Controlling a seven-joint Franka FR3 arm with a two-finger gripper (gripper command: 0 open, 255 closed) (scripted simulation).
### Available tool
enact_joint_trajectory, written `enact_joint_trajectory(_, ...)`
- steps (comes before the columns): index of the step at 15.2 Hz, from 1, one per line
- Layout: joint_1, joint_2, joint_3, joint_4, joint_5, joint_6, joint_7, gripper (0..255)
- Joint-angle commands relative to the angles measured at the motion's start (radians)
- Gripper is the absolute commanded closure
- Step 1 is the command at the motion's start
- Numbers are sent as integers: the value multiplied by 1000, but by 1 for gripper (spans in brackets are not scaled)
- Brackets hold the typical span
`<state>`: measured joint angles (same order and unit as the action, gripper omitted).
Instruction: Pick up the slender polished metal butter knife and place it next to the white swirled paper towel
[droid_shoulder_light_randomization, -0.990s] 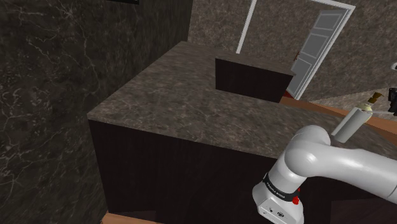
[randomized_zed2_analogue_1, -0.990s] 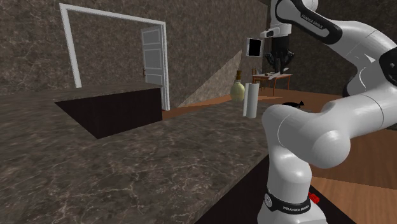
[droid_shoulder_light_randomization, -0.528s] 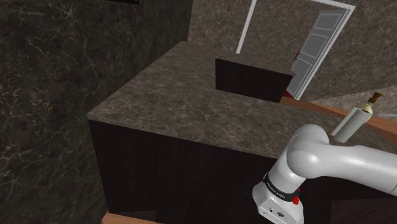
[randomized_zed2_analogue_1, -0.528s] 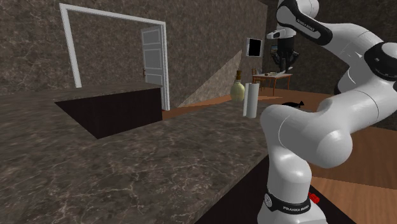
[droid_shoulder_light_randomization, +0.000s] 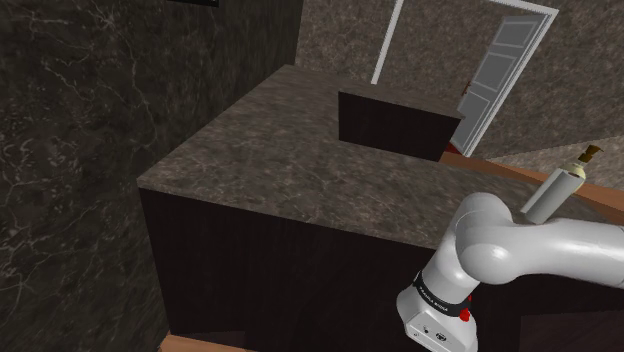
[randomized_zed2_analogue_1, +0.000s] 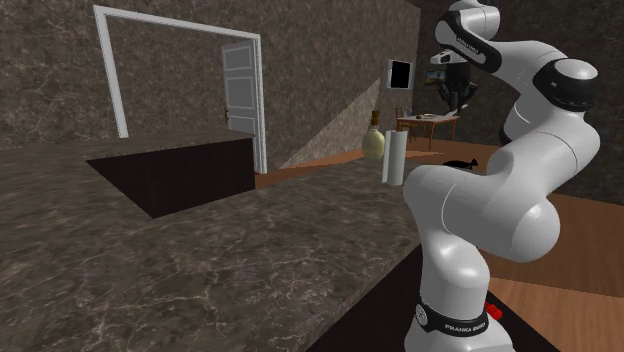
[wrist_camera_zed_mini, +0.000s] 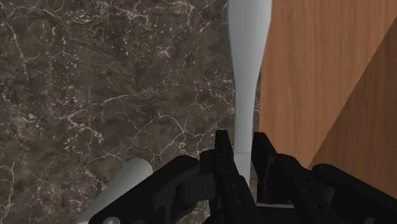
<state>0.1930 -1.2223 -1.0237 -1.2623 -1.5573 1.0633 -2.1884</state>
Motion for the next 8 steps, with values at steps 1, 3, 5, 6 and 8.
enact_joint_trajectory(1, 24, 2, -23, 46, -20, 17, -30, 255)
enact_joint_trajectory(3, 6, -20, -24, 7, -21, 28, -15, 255)
enact_joint_trajectory(5, -10, -41, -27, -29, -22, 38, -2, 255)
enact_joint_trajectory(6, -18, -52, -28, -47, -23, 43, 5, 255)
enact_joint_trajectory(8, -33, -72, -33, -80, -26, 54, 17, 255)
